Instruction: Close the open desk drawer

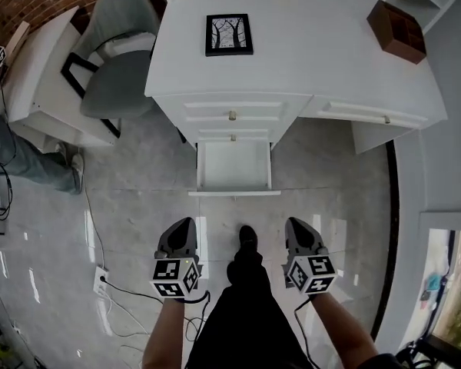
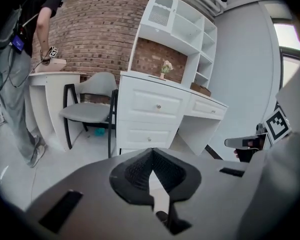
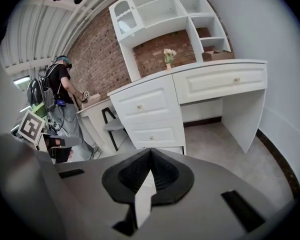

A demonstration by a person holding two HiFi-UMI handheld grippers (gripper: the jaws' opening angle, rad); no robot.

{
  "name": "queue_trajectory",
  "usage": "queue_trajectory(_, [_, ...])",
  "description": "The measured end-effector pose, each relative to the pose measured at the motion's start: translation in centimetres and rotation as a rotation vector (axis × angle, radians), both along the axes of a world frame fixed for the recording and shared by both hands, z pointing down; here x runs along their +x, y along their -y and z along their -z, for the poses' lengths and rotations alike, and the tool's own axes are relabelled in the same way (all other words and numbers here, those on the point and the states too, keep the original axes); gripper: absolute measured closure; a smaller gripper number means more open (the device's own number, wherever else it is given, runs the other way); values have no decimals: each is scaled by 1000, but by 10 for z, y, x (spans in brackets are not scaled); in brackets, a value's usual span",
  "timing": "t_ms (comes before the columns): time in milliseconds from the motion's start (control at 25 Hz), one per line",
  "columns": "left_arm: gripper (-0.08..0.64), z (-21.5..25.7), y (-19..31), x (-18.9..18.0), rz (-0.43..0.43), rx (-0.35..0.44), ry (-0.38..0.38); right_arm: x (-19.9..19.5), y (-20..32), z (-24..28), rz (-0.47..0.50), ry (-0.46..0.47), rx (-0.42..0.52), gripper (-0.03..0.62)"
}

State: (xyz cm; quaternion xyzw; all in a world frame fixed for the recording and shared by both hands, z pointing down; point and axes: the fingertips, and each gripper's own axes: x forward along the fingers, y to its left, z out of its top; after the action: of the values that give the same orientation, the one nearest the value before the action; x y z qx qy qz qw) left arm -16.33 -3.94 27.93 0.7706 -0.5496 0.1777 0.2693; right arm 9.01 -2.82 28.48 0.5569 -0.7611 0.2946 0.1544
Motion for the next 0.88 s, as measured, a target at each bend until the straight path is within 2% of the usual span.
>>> queue_trajectory(440, [551, -178, 13, 1, -63, -50, 21, 2, 18, -185, -39, -12, -65, 588])
queue_trajectory(880, [551, -325, 33, 8, -49, -50, 23, 6, 37, -328, -42, -37, -76, 588])
